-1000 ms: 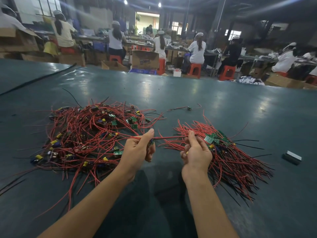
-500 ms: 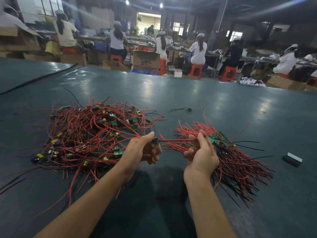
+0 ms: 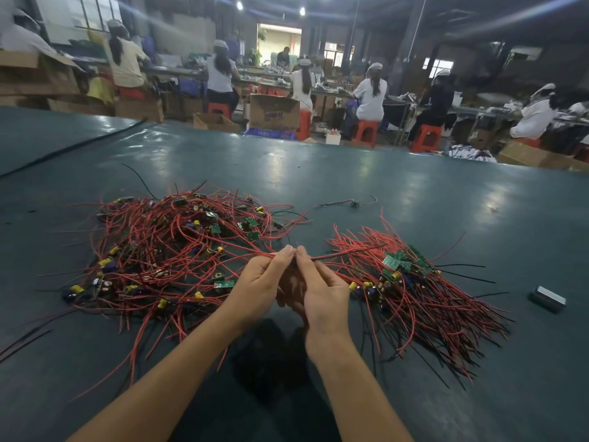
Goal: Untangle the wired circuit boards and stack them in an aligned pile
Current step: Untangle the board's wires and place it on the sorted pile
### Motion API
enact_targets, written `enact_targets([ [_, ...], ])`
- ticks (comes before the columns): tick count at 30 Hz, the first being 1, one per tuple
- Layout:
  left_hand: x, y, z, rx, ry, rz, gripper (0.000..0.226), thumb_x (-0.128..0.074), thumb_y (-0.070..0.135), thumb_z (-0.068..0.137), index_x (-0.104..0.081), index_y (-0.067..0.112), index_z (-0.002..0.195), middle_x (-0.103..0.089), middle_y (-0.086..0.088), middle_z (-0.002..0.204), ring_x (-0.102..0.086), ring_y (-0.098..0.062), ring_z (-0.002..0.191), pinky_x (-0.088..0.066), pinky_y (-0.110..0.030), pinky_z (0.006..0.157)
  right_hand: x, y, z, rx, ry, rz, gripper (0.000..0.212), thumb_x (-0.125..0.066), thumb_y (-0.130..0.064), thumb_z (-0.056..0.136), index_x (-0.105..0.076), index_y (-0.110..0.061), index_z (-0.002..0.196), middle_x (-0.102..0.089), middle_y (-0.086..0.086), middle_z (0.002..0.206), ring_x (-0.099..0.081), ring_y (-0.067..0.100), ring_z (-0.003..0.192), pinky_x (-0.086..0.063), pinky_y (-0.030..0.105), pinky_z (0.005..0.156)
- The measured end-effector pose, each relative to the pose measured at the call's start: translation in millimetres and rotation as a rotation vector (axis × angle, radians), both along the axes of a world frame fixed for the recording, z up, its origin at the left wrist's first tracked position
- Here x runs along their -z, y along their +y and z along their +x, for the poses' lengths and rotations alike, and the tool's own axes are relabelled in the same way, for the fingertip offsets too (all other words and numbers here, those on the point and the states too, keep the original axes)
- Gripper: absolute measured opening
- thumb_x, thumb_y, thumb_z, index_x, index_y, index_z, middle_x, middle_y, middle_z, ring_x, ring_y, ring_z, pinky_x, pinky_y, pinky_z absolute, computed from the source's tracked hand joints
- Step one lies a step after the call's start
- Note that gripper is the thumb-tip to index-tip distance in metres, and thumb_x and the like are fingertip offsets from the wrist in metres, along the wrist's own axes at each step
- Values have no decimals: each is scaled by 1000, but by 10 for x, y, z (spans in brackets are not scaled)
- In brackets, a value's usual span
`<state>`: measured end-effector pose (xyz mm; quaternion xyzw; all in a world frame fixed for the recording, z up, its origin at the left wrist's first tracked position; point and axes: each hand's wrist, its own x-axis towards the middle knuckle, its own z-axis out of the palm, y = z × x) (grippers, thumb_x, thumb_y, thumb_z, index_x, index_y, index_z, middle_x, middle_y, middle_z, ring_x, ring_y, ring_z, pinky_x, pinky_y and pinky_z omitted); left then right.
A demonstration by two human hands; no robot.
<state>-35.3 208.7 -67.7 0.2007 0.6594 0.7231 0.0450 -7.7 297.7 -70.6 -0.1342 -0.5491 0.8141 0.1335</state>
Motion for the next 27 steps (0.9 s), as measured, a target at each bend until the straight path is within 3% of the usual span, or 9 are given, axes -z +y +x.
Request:
enact_targets([
  [4,19,-5,-3,5,34,-33,53,-40,35,98,-69,21,56,-62,0,52,-57,-10,47,-47,-19,49,-35,113,-16,36,-32,-59,20,-72,-23,88,-81,-21,70,-69,-3,61,-65,11,56,-55,27,55],
  [7,25,-35,-26,-34,37,-24,53,-39,30,101,-65,11,59,-60,-7,51,-53,-17,45,-44,-23,48,-75,311,-58,114,-90,-117,20,-70,-27,89,-81,-20,73,-38,-12,49,-30,3,38,-29,17,39],
  [10,12,-61,-44,-66,42,-5,53,-40,28,102,-63,9,58,-59,-8,50,-52,-17,44,-43,-23,48,-109,569,-91,206,-48,-230,16,-65,-24,93,-76,-12,91,-36,-8,54,-23,3,34,-21,16,34],
  [14,-3,-35,-12,-34,64,-22,53,-45,42,94,-64,7,60,-59,-8,51,-54,-18,45,-44,-25,50,-108,702,-76,229,21,-256,16,-64,-22,95,-73,-10,91,-39,-8,55,-25,3,37,-23,16,35],
  [19,8,-41,17,-36,68,9,52,-39,35,97,-66,7,63,-60,-8,52,-53,-18,47,-43,-23,48,-93,594,-58,250,56,-234,17,-66,-31,92,-75,-17,87,-44,-9,56,-28,3,38,-24,16,35],
  [23,-4,-23,19,-28,64,15,53,-39,39,94,-66,7,62,-61,-9,54,-54,-19,48,-44,-26,50,-66,370,-15,21,28,-97,50,-72,-59,68,-78,-17,95,-49,-9,59,-37,6,45,-32,20,43],
  [25,5,-17,23,-24,74,-5,53,-40,41,98,-70,16,62,-63,-4,56,-58,-15,51,-48,-24,54,-51,209,13,-72,9,57,35,-72,-54,74,-80,-21,84,-61,-3,61,-53,10,50,-44,24,50],
  [27,28,-22,20,-73,83,-45,57,-37,41,103,-73,22,63,-64,0,56,-63,-10,54,-50,-21,57,-47,114,14,-52,33,133,23,-68,-36,88,-80,-25,71,-71,-2,66,-67,12,58,-53,24,54],
])
